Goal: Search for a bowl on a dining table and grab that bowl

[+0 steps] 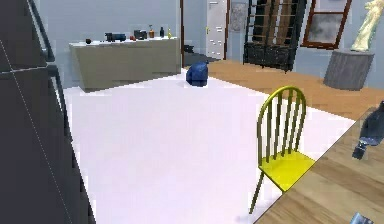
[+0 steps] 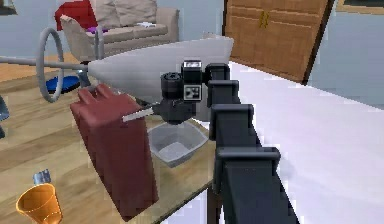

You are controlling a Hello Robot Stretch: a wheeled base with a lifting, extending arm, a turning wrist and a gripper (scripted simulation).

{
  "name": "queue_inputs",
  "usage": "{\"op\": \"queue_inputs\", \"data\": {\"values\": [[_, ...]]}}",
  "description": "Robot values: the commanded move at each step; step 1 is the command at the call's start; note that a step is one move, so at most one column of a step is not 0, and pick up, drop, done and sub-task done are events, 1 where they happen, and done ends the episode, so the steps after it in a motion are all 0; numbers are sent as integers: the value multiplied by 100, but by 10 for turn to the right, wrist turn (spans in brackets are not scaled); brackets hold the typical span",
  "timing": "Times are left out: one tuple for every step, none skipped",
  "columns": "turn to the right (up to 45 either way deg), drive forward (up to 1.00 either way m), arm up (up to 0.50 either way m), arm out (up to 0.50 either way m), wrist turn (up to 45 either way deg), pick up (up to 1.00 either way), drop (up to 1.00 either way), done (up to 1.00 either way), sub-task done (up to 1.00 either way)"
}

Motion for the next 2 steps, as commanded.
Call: {"op": "queue_inputs", "data": {"values": [[0,0,0,0,270,0,0,0,0],[0,0,-22,0,0,0,0,0,0]]}}
